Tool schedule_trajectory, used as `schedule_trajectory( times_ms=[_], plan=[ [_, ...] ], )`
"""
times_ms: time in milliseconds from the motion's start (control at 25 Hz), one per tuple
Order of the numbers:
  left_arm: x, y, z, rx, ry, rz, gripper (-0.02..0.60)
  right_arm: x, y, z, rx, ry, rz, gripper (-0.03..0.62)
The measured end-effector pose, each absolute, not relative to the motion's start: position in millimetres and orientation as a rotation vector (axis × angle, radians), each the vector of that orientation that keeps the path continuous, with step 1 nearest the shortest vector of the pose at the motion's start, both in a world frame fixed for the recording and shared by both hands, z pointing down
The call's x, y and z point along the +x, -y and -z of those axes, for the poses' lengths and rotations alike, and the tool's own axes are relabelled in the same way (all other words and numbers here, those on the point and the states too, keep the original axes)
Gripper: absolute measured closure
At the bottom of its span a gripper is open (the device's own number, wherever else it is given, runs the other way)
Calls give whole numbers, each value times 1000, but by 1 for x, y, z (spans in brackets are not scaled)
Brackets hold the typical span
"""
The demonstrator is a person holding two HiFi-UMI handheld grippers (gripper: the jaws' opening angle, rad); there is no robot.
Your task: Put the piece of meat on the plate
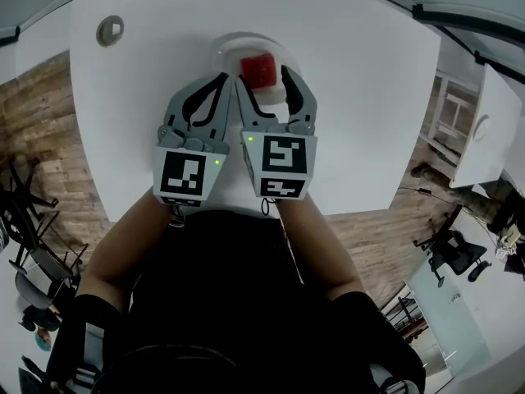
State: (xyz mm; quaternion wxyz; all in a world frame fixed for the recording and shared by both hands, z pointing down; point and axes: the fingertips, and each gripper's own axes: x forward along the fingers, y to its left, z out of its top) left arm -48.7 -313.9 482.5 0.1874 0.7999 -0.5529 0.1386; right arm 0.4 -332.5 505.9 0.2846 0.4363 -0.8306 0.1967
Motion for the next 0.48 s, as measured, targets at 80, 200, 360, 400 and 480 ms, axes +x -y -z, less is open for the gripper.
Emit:
schedule_trajectory(
  times_ms=[80, 200, 360, 400, 480],
  plan=[
    [-48, 311, -473, 2269, 1566, -379, 578, 2, 331, -495, 1198, 2240, -502, 370],
    [-48, 303, -457, 2292, 1578, -361, 578, 6, 324, -479, 1233, 2260, -477, 402],
    [-46, 289, -437, 2309, 1601, -338, 578, 13, 310, -457, 1276, 2271, -431, 473],
    [-46, 286, -433, 2318, 1606, -330, 578, 15, 306, -453, 1287, 2275, -420, 489],
    [-45, 279, -425, 2337, 1615, -322, 578, 18, 297, -444, 1310, 2285, -405, 522]
  ],
)
